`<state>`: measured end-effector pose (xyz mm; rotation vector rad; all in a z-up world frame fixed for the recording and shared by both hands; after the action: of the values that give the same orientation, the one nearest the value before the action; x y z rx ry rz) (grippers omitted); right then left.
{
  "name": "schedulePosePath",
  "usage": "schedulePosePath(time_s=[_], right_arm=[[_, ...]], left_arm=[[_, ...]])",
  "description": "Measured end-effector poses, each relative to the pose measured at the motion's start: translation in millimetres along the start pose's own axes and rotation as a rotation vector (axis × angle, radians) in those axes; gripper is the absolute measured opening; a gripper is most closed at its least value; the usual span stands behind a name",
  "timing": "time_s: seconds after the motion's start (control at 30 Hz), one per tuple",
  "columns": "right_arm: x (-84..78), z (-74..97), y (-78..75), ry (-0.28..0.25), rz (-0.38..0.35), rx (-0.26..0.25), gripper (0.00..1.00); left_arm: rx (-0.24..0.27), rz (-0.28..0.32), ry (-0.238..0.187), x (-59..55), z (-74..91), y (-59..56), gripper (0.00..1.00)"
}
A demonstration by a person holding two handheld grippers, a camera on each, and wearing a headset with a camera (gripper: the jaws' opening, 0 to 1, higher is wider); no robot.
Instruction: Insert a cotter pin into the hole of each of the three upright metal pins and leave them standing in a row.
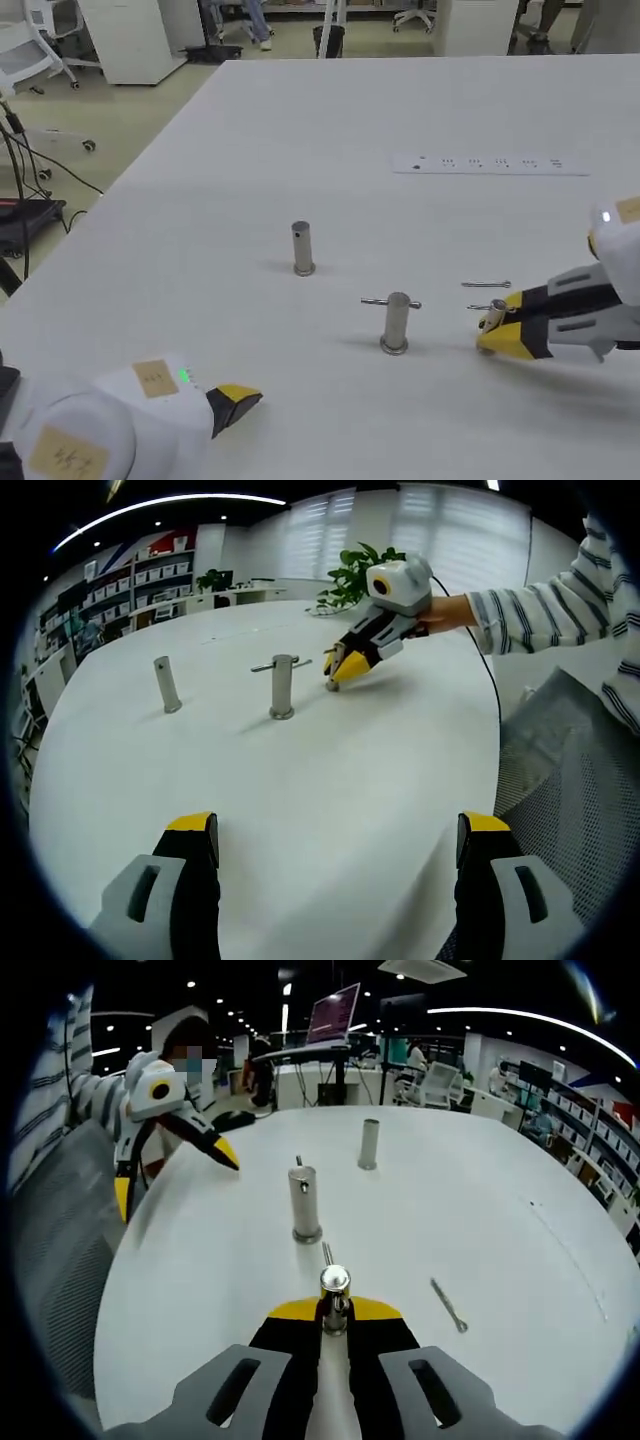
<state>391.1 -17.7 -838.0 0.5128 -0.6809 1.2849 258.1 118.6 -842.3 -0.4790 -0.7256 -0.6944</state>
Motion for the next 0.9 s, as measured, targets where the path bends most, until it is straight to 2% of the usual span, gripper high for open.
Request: schedulePosePath(time_s=[0.2,0.43,0.6,0.77,0.9], right_arm=[[0.6,-0.7,2.4,-0.008,-0.019,0.021,0.10],[0.7,-2.0,2.4,-0.003,-0.026,0.019,0.11],[-4.3,-3.7,4.2,0.020,-0.032,0.011,0.20],[1.5,2.2,8.4,0.002,-0.043,-0.004,0.28],[7.5,13.8,14.6,-0.037,-0.083,-0.026,0.33]], left_arm=[[-0.002,0.008,0.002,-2.0,0.8,-1.1,0.99],[0.001,0.010,0.004,-2.5,1.8,-0.8,0.99],[0.005,0.010,-0.001,-1.2,2.8,-0.1,0.99],[0.008,0.008,-0.002,-1.0,3.7,0.2,0.99],[0.005,-0.002,-0.001,0.4,5.0,1.0,0.99]])
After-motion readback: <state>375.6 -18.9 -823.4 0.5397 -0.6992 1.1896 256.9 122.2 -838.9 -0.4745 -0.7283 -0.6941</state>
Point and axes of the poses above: the centre of the closed fingertips' face, and the gripper's own axes: z roughly backward along the fingers, y roughly to its left, x roughly out of its top, the point moved 1 cm from there along z, roughly backward along the fingers, and after that the axes turned 5 degrees about y, right-handed, at the moved point
